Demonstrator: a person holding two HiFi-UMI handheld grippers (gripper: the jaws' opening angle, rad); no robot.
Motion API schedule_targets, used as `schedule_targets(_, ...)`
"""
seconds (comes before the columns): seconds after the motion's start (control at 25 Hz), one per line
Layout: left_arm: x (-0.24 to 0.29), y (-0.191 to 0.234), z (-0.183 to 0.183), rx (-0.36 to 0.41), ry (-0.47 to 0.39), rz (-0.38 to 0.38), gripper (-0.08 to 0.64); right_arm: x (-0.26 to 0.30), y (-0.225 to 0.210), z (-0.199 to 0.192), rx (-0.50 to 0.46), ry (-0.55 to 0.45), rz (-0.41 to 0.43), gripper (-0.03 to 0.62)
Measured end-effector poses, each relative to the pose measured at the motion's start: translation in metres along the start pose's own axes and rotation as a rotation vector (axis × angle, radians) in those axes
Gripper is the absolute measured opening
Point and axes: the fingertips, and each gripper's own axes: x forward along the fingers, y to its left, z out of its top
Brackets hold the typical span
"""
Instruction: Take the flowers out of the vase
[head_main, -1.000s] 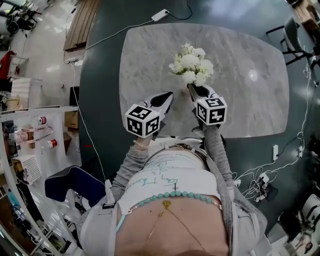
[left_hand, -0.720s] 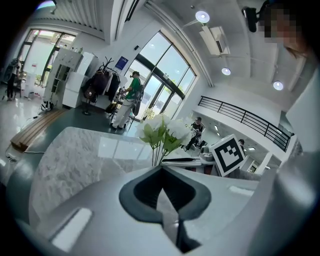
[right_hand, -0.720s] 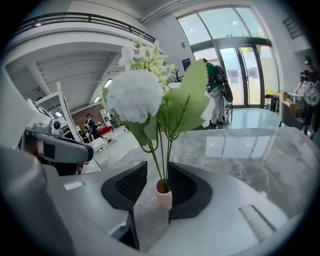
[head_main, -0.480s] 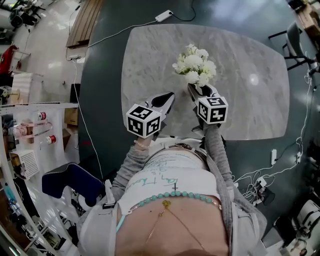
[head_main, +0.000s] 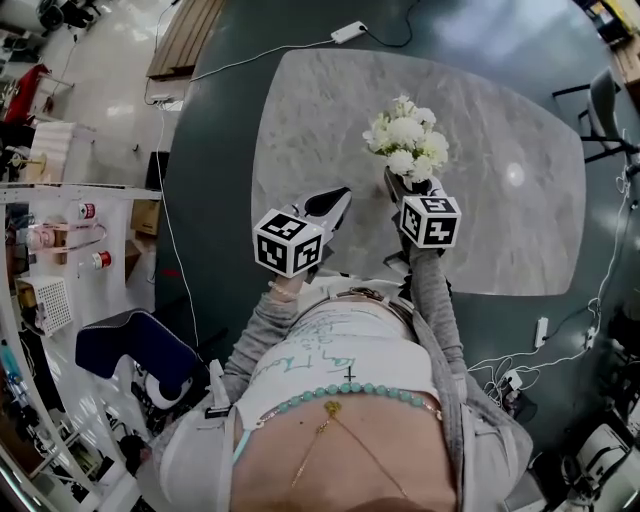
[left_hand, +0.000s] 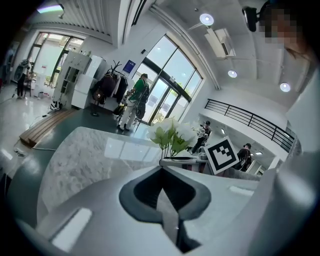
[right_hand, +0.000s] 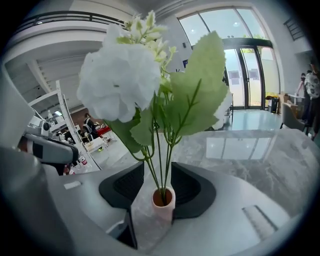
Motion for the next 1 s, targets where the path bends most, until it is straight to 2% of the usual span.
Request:
schedule_targets(0.24, -0.006, 0.009, -0.001, -0.024, -0.007, 0.025, 0.0, 0.009, -0.003, 0.002, 0.009, 0.003, -0.003, 0.185)
schedule_targets(0.48, -0.012, 0.015, -0.006, -0.033, -0.003, 0.035, 0.0, 0.011, -0.001, 0.002, 0.012, -0.013, -0.012, 0.124)
schedule_targets(1.0, -0.005, 0.01, -0.004, -0.015, 0.007, 0.004, 0.0, 0.009, -0.005, 0.002, -0.02, -0.023, -0.037, 0.066)
